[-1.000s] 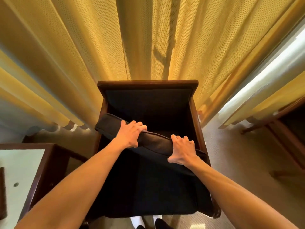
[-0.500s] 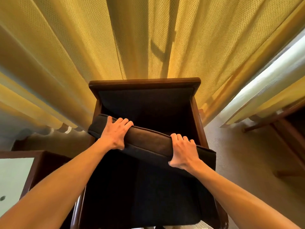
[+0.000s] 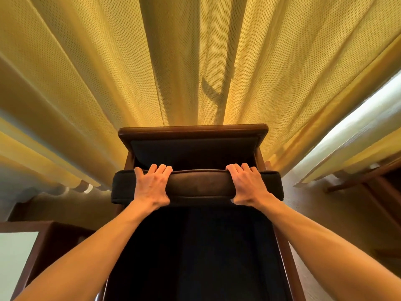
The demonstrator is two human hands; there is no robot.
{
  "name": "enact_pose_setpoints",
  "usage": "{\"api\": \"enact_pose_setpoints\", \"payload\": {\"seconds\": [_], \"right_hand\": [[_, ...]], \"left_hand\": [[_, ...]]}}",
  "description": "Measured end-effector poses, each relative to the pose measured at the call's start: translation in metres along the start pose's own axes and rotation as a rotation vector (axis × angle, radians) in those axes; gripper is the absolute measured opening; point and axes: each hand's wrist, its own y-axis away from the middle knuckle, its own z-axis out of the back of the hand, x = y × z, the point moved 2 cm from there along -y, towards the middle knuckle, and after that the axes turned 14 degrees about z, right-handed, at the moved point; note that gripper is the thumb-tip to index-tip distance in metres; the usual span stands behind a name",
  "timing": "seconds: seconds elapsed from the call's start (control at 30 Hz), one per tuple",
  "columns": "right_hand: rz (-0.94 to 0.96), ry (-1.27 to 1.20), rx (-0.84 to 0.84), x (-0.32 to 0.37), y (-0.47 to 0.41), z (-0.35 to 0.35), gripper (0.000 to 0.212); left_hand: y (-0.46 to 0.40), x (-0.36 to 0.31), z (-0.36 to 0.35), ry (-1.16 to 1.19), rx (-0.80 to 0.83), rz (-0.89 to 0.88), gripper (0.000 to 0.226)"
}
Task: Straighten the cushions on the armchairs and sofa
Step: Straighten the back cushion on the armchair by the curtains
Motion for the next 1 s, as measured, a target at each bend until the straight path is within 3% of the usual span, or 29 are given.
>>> {"api": "enact_pose_setpoints", "payload": {"seconds": [0.27, 0.5, 0.87, 1.0], "right_hand": [[0.023, -0.007, -0.01, -0.01, -0.015, -0.031, 0.092], [-0.057, 0.015, -0.071, -0.029, -0.033, -0.036, 0.107], [-0.226, -0.072, 0.009, -0.056, -0.07, -0.039, 0.091], [-0.245, -0.11, 0.015, -0.064, -0.082, -0.04, 0.091]], "left_hand": [[-0.017, 0.0, -0.025, -0.032, 0.026, 0.004, 0.088], [-0.05, 0.0, -0.019, -0.037, -0.04, 0.038, 0.107], [-0.067, 0.018, -0.046, 0.104, -0.111, 0.079, 0.081], [-0.075, 0.015, -0.05, 0.038, -0.135, -0.04, 0.086]]}}
